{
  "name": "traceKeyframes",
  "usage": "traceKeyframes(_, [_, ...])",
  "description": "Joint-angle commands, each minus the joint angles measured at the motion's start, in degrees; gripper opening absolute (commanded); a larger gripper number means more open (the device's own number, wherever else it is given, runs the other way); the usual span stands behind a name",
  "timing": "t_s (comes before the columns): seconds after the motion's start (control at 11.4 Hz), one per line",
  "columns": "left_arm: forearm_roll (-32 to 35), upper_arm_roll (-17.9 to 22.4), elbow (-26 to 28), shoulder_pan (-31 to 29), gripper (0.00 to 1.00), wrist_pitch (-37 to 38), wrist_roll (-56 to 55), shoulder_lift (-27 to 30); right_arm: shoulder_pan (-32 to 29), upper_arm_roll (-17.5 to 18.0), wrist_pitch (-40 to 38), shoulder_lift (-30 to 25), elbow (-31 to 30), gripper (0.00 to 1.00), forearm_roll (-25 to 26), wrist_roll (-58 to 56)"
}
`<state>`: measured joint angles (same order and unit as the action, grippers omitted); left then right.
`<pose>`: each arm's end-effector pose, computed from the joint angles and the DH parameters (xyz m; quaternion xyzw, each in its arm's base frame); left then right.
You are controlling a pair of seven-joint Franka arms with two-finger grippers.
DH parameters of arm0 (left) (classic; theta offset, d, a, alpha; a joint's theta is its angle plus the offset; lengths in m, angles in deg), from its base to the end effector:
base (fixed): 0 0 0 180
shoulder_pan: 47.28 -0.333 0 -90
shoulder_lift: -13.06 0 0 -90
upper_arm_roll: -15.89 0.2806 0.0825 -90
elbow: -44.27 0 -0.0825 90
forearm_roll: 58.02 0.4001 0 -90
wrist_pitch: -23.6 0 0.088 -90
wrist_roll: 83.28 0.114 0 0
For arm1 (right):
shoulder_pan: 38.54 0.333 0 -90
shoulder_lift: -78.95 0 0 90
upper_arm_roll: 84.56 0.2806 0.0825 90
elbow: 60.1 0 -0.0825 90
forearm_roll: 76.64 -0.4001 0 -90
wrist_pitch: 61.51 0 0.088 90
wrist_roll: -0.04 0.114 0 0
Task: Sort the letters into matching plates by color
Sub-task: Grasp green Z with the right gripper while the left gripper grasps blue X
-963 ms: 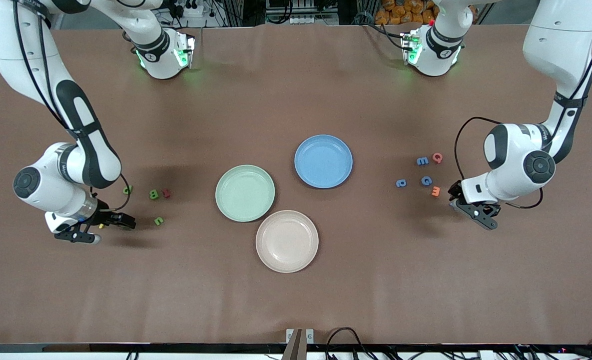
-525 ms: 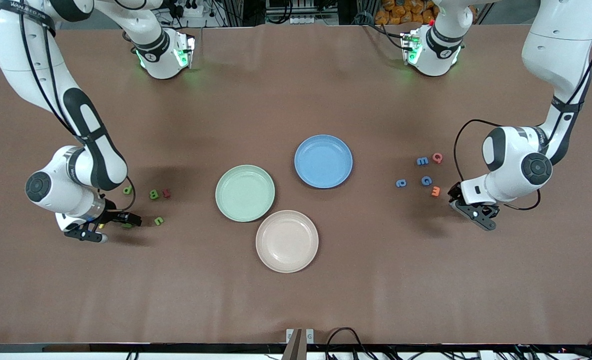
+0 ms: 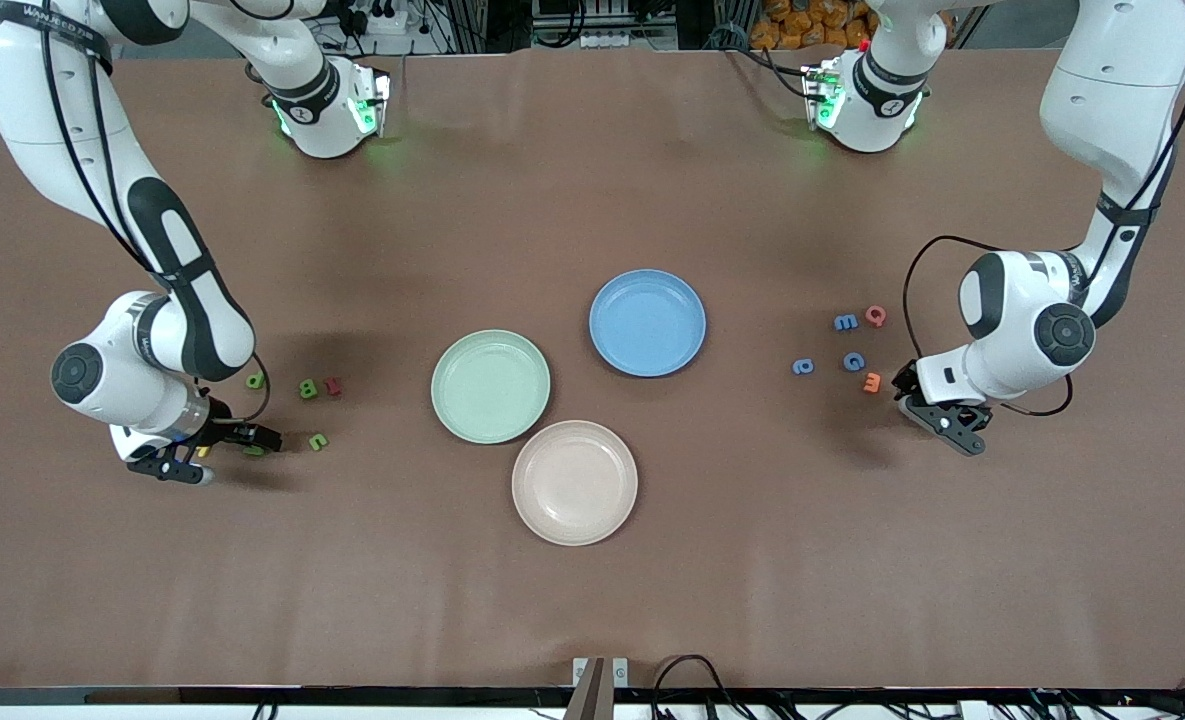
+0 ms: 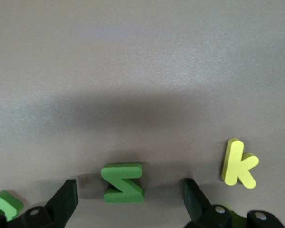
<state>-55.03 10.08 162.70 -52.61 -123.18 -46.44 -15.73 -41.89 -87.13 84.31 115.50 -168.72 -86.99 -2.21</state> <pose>0.5810 -0.0079 0.1343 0.9422 -0.3348 0.0011 0.0103 0.6154 -0.0658 0.1153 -0.9941 0.1017 -0.0094 0.0373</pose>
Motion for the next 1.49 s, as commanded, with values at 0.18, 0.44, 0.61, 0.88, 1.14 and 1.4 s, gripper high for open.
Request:
traceKeyframes(0.18, [1.14, -0.17, 3.30, -0.47, 0.75, -3.16, 0.69, 1.55, 3.35, -3.23, 0.42, -0.42, -1.42, 0.73, -0.19, 0.93])
traceKeyframes(0.44, [1.14, -0.17, 3.13, -0.38, 0.75, -3.33, 0.69, 1.29, 4.40, -4.02, 0.42, -0.34, -1.34, 0.58, -0.63, 1.02])
traceKeyframes(0.61, [1.14, -0.17, 3.13, -0.38, 0.74, -3.77, 0.69, 1.28, 5.19, -4.37, 0.42, -0.34, -1.34, 0.54, -0.81, 1.02])
traceKeyframes(0.88, [1.14, -0.17, 3.04, -0.38, 0.67, -3.77, 0.69, 1.02, 6.07, -5.08, 0.51, -0.16, -1.16, 0.50, -2.30, 1.11])
traceKeyframes(1.14, [1.14, -0.17, 3.04, -0.38, 0.67, -3.86, 0.69, 0.84, 6.34, -5.25, 0.51, -0.16, -1.07, 0.46, -2.65, 1.11])
traceKeyframes(1.4, [1.14, -0.17, 2.95, -0.03, 0.59, -3.86, 0.60, 0.76, 6.34, -5.69, 0.33, -0.77, -0.98, 0.42, -2.92, 1.11])
